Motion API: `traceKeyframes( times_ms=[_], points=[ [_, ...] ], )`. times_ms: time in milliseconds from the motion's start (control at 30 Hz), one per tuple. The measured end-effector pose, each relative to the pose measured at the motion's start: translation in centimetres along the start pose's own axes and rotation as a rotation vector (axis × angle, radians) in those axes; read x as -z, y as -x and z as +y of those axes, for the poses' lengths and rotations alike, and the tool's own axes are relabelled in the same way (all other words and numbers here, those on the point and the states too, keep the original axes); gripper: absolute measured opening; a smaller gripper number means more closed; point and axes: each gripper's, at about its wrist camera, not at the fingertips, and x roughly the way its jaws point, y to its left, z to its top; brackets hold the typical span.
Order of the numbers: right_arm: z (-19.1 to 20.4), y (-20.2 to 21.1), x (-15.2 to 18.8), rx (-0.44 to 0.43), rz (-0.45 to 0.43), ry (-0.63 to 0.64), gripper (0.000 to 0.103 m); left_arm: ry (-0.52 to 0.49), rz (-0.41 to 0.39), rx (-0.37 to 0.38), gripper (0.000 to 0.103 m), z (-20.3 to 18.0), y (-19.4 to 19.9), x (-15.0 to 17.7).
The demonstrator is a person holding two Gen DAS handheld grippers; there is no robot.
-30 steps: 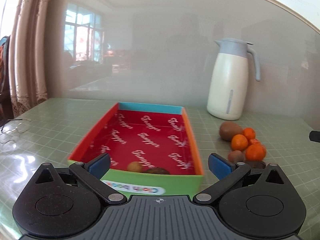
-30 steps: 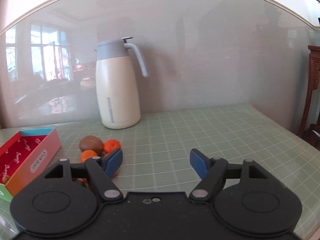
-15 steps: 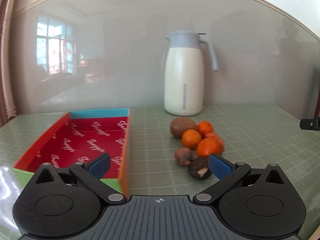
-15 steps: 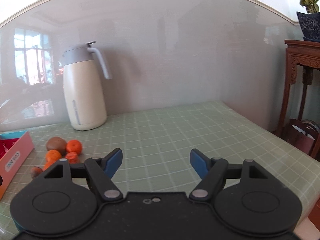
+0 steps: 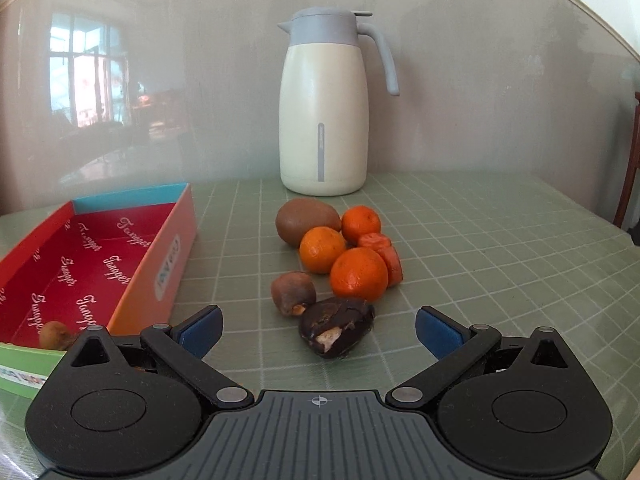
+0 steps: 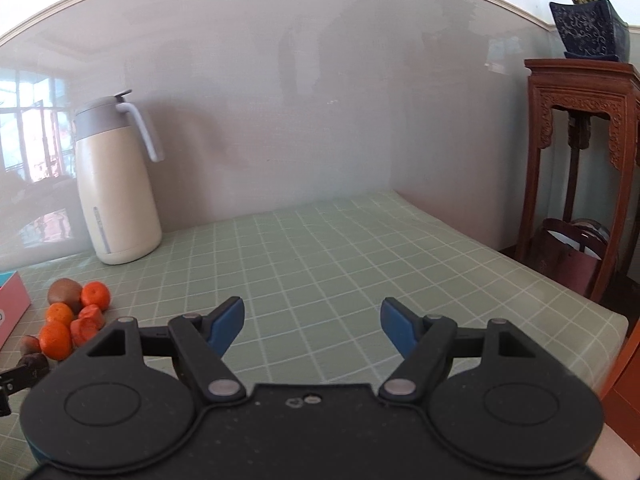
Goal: Organize fruits
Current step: 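Reach the left gripper to the split dark chestnut and close on it, then carry the split chestnut with the left gripper into the red box and release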
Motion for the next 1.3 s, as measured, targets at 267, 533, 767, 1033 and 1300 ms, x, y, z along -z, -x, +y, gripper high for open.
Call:
traceKeyframes(
  times_ms=[267, 533, 767, 1033, 1300],
  points=[
    [-0.5, -0.3, 0.1, 0.007, 0.007, -0.010, 0.076, 0.046, 0.106, 0.016, 0.073, 0.3, -2.2, -0.3],
    [0.5, -0.5, 0.0, 0.000, 0.006, 0.019, 0.077, 0.006, 0.139, 0.003, 0.051, -0.8, -3.5, -0.7],
    [0.6, -0.6, -0.1, 0.006, 0.010, 0.019, 0.077, 0.010, 0.127, 0.014, 0.046, -0.7, -3.1, -0.6],
    [1.6, -0.5, -0.2, -0.014, 0.011, 0.021, 0.077, 0.010, 0.090, 0.017, 0.046, 0.0, -1.5, -0.8],
    [3.8, -0.5, -0.3, -0.048, 0.016, 0.039, 0.077, 0.019, 0.056, 0.003, 0.046, 1.9, 0.5, -1.3]
  ],
)
